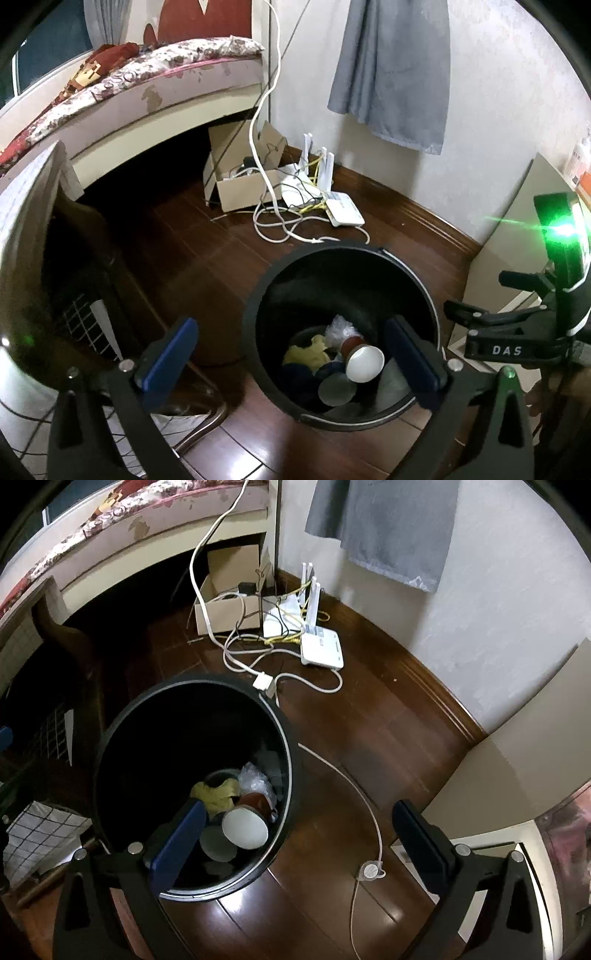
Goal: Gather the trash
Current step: 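Open both tools to drop the blue glove and red cup into the bin, then grasp the blue-white cup with the left tool while the right tool grasps the green milk carton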
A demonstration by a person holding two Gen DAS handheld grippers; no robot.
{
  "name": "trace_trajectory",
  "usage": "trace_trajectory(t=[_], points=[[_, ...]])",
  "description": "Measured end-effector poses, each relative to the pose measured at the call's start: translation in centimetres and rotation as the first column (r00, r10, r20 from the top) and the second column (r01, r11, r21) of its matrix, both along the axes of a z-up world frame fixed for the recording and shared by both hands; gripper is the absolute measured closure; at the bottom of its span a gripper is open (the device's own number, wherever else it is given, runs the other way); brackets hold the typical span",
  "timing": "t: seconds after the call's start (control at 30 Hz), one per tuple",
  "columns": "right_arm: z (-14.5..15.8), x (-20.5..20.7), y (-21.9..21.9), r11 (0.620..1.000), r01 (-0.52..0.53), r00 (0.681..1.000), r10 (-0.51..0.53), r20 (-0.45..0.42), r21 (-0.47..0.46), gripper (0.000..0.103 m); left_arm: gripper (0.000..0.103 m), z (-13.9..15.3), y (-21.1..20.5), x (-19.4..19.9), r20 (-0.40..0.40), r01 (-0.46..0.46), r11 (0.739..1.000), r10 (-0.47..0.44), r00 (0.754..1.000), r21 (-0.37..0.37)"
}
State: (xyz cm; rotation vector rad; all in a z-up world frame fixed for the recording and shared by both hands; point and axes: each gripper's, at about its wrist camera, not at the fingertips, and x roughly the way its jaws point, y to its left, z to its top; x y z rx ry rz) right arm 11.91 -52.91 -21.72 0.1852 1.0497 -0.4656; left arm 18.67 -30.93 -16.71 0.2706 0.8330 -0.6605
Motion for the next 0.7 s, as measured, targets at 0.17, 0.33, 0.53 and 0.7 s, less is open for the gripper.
trace_trajectory(t=[0.17,0.33,0.53,0.7], points=[[1.3,0.3,1.0,0.999,-0.021,0.999,0.022,0.027,-0.040,0.001,0.001,1.5,0.5,-0.5,0.012,0.006,1.000,-0.006,1.000,-0.017],[3.9,-0.6,1.0,0.995,0.029,0.995,-0.019,0.101,-0.095,0.001,0.001,3.1,1.1,-1.0,0.032,0.011,0.999,-0.010,0.999,-0.044],[7.2,-2.2,1.2,0.991,0.078,0.980,-0.056,0.192,-0.105,0.001,0.001,5.4,2.0,-1.4,0.069,0.018,0.998,-0.013,0.997,-0.066],[9.4,-2.6,3.9,0.993,0.030,0.971,-0.001,0.240,-0.116,0.001,0.001,7.6,4.3,-1.3,0.106,-0.015,0.995,0.025,0.994,-0.098]])
